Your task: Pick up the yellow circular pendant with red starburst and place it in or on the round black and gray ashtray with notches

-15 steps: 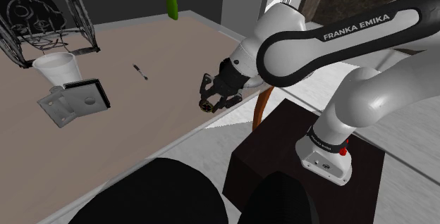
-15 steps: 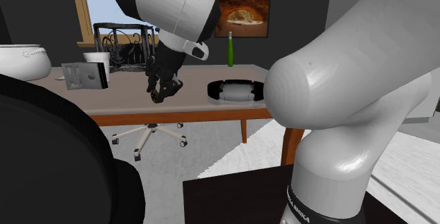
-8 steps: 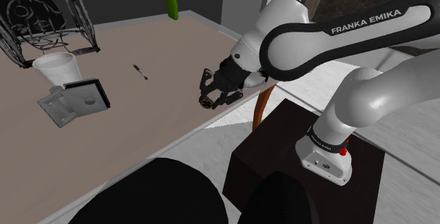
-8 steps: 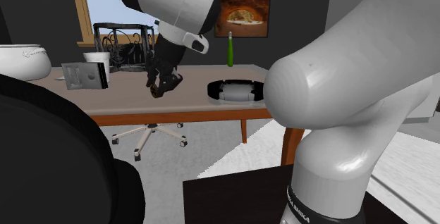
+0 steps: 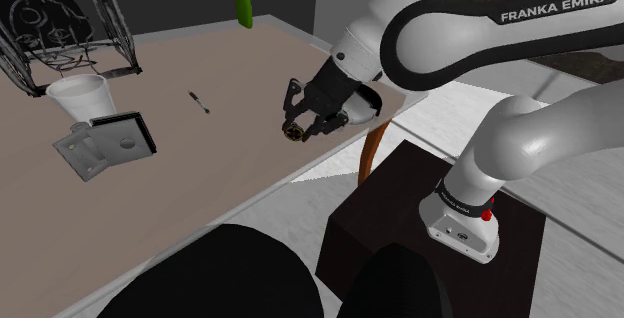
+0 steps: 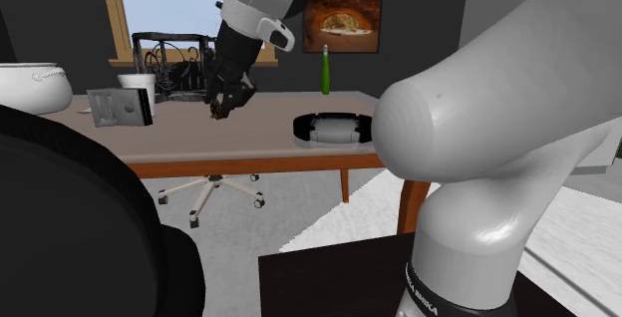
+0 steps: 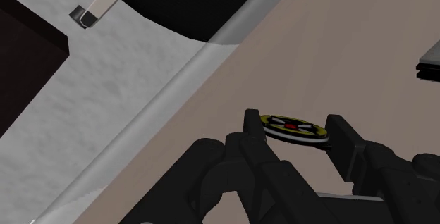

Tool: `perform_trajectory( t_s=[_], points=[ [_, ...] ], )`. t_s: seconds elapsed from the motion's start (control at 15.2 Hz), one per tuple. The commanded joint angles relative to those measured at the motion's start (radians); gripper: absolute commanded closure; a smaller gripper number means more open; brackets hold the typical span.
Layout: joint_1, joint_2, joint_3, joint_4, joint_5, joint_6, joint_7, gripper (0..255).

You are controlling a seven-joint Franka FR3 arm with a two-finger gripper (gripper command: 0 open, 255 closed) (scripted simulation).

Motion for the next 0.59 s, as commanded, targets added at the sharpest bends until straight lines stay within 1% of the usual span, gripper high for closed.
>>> perform_trajectory(
  t_s=[0.0,0.53],
  points=[
    [-0.006,-0.017,-0.012,0.016,-0.021,-0.033,0.015,255],
    [-0.03,-0.065,-0.06,0.09,-0.092,-0.149,0.063,255]
  ],
)
